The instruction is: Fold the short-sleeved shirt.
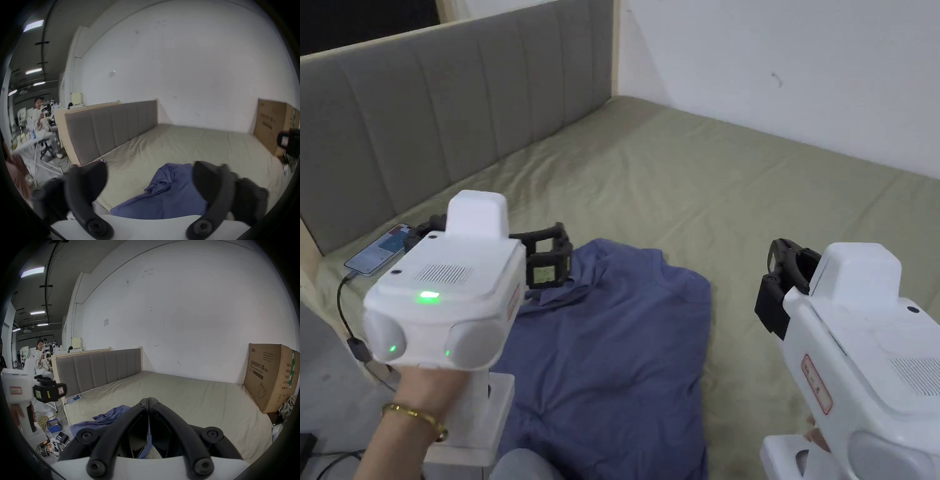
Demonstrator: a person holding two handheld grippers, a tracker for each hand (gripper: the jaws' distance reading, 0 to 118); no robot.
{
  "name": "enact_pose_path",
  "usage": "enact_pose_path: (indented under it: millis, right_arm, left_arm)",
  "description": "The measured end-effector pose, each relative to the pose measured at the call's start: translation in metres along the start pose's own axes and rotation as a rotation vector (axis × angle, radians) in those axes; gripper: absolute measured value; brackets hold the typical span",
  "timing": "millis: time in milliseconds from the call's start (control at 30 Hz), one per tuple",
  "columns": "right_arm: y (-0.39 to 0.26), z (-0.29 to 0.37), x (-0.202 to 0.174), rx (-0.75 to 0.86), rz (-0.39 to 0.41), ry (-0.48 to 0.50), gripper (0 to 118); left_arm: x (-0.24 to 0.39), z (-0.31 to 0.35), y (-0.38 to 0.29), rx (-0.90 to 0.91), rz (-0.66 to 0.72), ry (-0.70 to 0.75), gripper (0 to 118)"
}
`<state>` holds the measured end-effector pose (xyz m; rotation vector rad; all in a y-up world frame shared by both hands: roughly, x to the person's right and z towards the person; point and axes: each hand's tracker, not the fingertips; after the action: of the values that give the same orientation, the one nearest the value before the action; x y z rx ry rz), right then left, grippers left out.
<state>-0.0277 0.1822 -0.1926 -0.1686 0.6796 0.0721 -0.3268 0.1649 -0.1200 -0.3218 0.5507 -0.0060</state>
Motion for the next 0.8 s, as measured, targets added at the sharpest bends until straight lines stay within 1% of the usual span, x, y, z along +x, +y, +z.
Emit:
enact_pose_path:
  millis: [67, 233, 333, 467, 533, 600, 667, 800]
  right_arm:
    - [-0.001, -0.002, 0.004, -0.007, -0.004, -0.011, 0]
    - [-0.002, -0.014, 0.014, -0.028, -0.003, -0.036, 0]
    - [-0.005, -0.024, 0.020, -0.045, -0.005, -0.053, 0]
    - [-0.013, -0.038, 0.032, -0.086, -0.002, -0.074, 0]
    - [-0.019, -0.045, 0.038, -0.110, -0.008, -0.088, 0]
    - [-0.026, -0.051, 0.046, -0.133, -0.015, -0.100, 0]
    - [-0.033, -0.056, 0.053, -0.157, -0.018, -0.112, 0]
    - [-0.044, -0.064, 0.067, -0.193, -0.028, -0.126, 0]
  left_arm:
    - [0.013, -0.023, 0.006, -0.028, -0.045, -0.051, 118]
    - [0.047, -0.100, 0.016, -0.282, -0.053, -0.204, 118]
    - [0.078, -0.158, 0.006, -0.388, -0.066, -0.278, 118]
    - [0.126, -0.228, -0.023, -0.639, -0.217, -0.278, 118]
    - [0.142, -0.248, -0.037, -0.698, -0.218, -0.326, 118]
    - [0.157, -0.261, -0.049, -0.755, -0.160, -0.345, 118]
    - [0.169, -0.275, -0.061, -0.814, -0.132, -0.344, 118]
    - [0.190, -0.285, -0.078, -0.851, -0.176, -0.321, 118]
